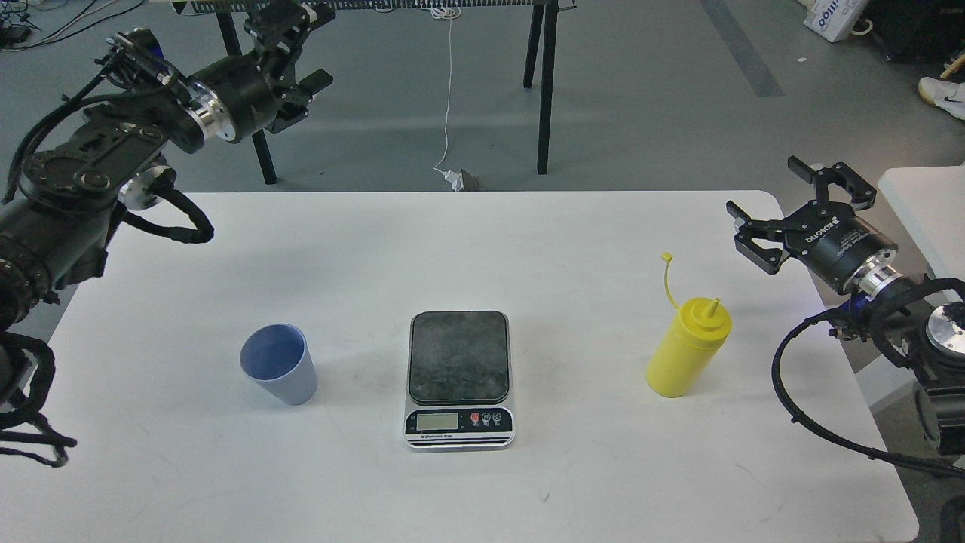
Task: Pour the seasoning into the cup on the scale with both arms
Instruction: 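Move the left gripper toward the blue cup, then lower the left gripper around the blue cup and close it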
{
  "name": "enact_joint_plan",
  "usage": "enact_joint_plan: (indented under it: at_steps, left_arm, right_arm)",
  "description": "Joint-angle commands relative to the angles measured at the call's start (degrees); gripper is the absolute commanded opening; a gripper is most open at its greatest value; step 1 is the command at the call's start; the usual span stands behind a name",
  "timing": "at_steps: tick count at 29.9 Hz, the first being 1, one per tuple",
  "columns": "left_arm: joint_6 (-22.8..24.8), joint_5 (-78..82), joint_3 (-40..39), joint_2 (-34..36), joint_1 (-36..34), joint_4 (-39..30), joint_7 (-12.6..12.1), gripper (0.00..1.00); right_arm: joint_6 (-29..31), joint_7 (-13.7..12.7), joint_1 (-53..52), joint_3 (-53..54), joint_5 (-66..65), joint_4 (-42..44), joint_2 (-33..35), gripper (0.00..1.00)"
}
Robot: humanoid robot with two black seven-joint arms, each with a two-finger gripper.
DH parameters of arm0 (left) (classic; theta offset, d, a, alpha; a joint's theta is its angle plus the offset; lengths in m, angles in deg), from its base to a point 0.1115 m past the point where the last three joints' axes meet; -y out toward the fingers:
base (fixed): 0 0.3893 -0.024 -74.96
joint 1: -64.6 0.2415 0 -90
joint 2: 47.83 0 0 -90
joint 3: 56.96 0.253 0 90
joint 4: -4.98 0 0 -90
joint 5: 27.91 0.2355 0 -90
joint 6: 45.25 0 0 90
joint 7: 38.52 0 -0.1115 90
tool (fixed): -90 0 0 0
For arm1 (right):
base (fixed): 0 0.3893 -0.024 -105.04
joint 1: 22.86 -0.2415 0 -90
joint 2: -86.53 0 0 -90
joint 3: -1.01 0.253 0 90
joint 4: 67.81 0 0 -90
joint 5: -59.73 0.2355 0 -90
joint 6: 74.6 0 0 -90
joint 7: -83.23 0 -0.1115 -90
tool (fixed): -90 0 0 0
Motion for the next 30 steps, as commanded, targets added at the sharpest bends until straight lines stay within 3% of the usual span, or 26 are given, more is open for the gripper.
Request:
enact_joint_plan:
  at_steps: [1, 8, 11, 13, 20, 30]
  left_arm:
    - [0.0, 20.5, 2.7, 5.2, -3.1, -4.5, 0.0, 1.00]
    - [0.0, 62.1, 3.3, 16.3, -5.5, -29.5, 0.0, 1.00]
    - [0.0, 70.2, 6.0, 19.7, -4.5, -40.2, 0.0, 1.00]
    - [0.0, 72.4, 10.4, 20.5, -4.0, -43.5, 0.0, 1.00]
    - [0.0, 77.5, 17.9, 22.2, -2.4, -44.3, 0.0, 1.00]
    - [0.0, 81.2, 18.4, 24.7, 2.3, -44.3, 0.0, 1.00]
  right_arm:
    - [0.0, 0.0, 0.0, 0.3, 0.1, -0.1, 0.0, 0.97]
    - [0.0, 0.0, 0.1, 0.9, 0.1, 0.0, 0.3, 0.96]
    - [0.0, 0.0, 0.0, 0.9, 0.1, 0.0, 0.6, 0.97]
    - [0.0, 0.0, 0.1, 0.9, 0.1, 0.0, 0.7, 0.97]
    - [0.0, 0.0, 0.7, 0.8, 0.1, 0.4, 0.7, 0.96]
    - [0.0, 0.0, 0.9, 0.7, 0.1, 0.4, 0.1, 0.96]
